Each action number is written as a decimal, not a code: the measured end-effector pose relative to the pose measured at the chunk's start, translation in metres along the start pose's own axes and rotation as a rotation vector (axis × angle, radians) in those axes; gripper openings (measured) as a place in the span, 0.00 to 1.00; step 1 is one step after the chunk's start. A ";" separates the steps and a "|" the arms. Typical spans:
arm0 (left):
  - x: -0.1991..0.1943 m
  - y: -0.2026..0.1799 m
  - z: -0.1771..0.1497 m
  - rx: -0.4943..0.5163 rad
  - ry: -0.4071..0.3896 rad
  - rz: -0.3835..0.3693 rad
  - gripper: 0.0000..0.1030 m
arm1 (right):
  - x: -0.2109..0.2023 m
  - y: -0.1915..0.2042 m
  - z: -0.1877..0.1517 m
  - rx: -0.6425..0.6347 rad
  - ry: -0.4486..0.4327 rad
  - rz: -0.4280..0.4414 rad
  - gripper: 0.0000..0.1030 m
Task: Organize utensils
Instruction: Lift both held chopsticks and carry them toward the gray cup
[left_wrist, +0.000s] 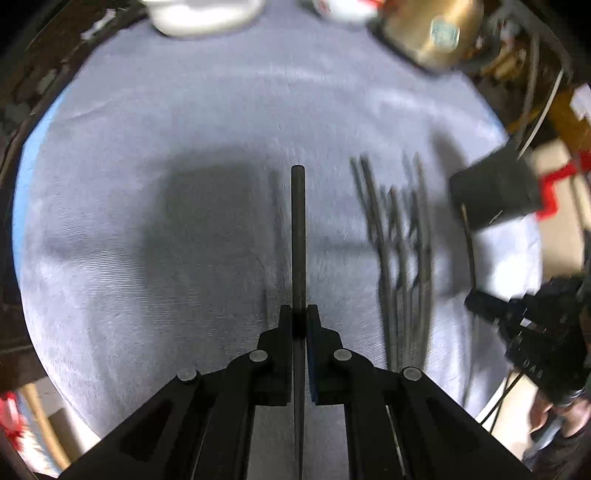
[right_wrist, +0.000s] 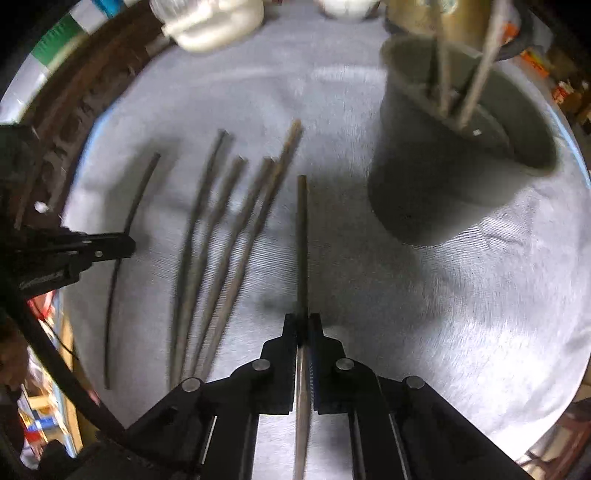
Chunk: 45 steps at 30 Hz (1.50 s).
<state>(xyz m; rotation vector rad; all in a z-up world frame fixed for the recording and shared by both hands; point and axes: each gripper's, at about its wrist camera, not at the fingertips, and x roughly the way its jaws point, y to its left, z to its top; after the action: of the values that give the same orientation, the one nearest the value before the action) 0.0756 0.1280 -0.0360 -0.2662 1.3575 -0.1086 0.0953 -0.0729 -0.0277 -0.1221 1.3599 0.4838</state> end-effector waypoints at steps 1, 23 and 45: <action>-0.010 0.002 -0.003 -0.016 -0.038 -0.007 0.07 | -0.010 0.000 -0.005 0.021 -0.050 0.018 0.06; -0.079 -0.017 -0.042 -0.065 -0.790 0.126 0.07 | -0.111 -0.023 -0.079 0.206 -0.902 -0.191 0.06; -0.112 -0.020 -0.114 0.004 -0.865 0.107 0.07 | -0.128 -0.008 -0.156 0.185 -0.912 -0.216 0.06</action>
<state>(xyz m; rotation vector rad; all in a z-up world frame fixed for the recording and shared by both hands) -0.0581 0.1195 0.0538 -0.1991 0.5092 0.0904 -0.0593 -0.1695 0.0590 0.1002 0.4809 0.1782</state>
